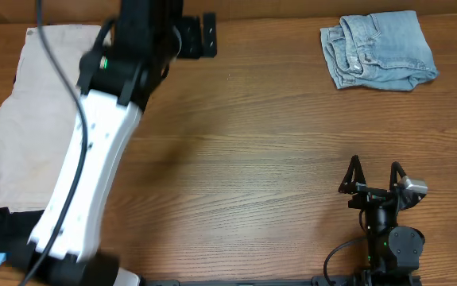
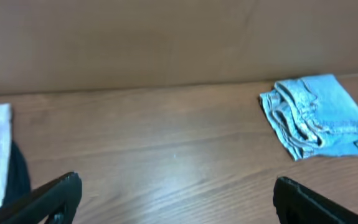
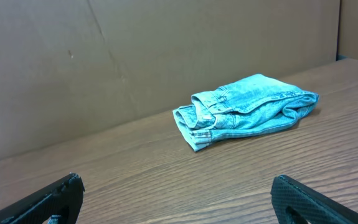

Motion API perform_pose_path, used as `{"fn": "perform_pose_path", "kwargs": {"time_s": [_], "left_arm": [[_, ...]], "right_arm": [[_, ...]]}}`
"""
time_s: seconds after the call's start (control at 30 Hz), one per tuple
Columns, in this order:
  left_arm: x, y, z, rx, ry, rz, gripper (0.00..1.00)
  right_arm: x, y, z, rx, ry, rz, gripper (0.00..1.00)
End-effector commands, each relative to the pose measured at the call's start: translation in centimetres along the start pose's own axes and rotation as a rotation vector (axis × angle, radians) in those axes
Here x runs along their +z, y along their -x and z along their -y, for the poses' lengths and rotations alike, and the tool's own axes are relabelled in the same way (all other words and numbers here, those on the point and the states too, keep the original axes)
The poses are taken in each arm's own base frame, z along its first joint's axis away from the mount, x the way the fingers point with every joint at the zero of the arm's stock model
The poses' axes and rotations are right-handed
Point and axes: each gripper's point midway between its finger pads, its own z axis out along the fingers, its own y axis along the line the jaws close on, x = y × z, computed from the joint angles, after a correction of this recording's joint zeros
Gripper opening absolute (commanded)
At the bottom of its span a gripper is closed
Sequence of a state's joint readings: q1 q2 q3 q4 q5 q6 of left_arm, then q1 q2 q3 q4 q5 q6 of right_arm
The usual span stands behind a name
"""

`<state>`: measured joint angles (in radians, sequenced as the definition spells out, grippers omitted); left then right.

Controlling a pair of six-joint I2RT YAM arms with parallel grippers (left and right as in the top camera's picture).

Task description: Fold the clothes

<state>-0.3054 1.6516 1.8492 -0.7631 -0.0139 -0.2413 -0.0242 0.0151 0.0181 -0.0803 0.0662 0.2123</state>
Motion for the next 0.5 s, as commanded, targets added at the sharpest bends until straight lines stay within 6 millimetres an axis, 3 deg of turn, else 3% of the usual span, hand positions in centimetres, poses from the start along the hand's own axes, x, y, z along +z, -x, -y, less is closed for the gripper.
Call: {"fn": "perform_pose_path", "kwargs": {"time_s": [0.0, 0.23, 0.47], "left_arm": [[-0.5, -3.0, -2.7, -0.02, 0.103, 0.014, 1.0], [-3.3, -6.6, -6.3, -0.134, 0.129, 0.241, 1.0], [-4.7, -14.1, -12.2, -0.386, 0.148, 0.333, 1.0]], "right_arm": [[0.0, -0.2, -0.1, -0.004, 0.008, 0.003, 1.0], [0.0, -0.2, -0.1, -0.004, 0.008, 0.003, 1.0], [0.0, -0.2, -0.1, -0.004, 0.008, 0.003, 1.0]]}}
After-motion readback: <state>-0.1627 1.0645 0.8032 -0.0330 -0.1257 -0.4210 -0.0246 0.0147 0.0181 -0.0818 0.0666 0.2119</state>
